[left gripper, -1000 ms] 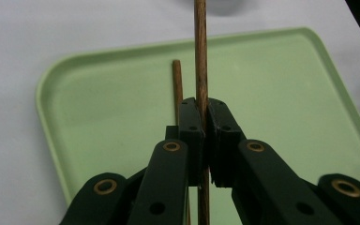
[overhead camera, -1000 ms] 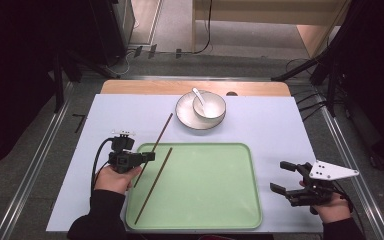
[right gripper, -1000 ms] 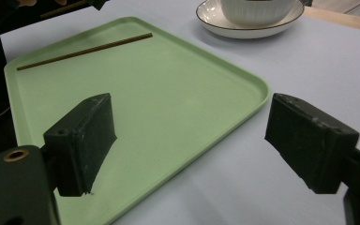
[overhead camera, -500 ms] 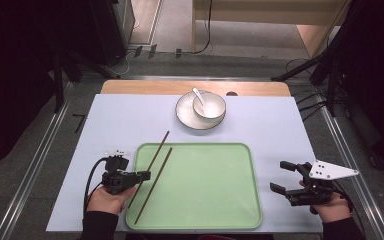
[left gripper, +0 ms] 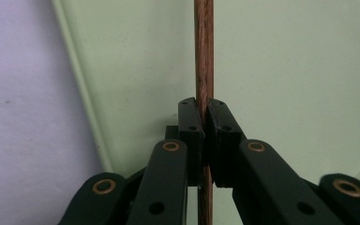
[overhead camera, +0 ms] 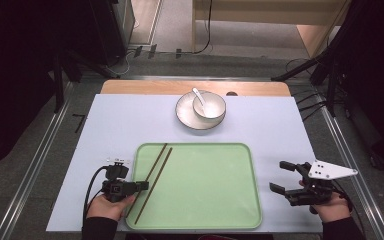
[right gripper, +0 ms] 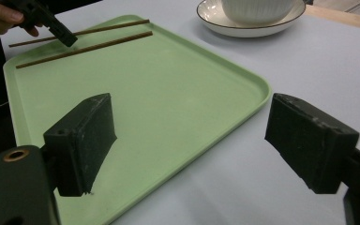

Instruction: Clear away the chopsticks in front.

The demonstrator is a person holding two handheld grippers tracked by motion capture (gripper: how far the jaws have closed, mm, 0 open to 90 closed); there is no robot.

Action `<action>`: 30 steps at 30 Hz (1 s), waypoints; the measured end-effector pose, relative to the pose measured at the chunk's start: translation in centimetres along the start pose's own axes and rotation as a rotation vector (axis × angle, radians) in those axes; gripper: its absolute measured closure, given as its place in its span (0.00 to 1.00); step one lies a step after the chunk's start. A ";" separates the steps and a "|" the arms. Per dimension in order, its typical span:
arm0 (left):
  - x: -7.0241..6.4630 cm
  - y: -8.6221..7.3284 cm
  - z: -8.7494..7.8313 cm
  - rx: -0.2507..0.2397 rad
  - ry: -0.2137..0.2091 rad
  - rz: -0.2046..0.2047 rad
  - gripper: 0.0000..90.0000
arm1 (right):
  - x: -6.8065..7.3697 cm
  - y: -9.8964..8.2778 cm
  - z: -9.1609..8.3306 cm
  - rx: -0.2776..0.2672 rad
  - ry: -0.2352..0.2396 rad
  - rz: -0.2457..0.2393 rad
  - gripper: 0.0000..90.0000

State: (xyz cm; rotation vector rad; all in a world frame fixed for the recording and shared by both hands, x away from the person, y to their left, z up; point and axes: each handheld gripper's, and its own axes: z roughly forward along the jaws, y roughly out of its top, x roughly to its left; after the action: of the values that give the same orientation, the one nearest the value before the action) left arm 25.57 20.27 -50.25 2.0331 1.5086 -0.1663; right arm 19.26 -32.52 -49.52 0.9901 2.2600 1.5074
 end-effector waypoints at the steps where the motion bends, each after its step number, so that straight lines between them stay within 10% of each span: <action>1: 0.0 0.0 0.1 0.008 0.009 0.005 0.96 | 0.0 0.0 0.0 0.000 0.001 -0.003 0.18; 26: 0.3 0.7 -0.1 -0.005 0.006 0.018 0.78 | 0.0 0.0 0.0 0.001 0.006 -0.007 0.18; 30: 0.1 1.2 -0.7 -0.035 -0.003 0.124 0.64 | 0.0 0.0 0.1 0.004 0.008 -0.006 0.18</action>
State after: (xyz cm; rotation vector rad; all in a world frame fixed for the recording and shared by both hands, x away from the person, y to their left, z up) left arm 26.53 20.49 -49.25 2.0897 1.3687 -0.0927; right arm 19.27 -32.45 -49.52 0.9797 2.2699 1.5083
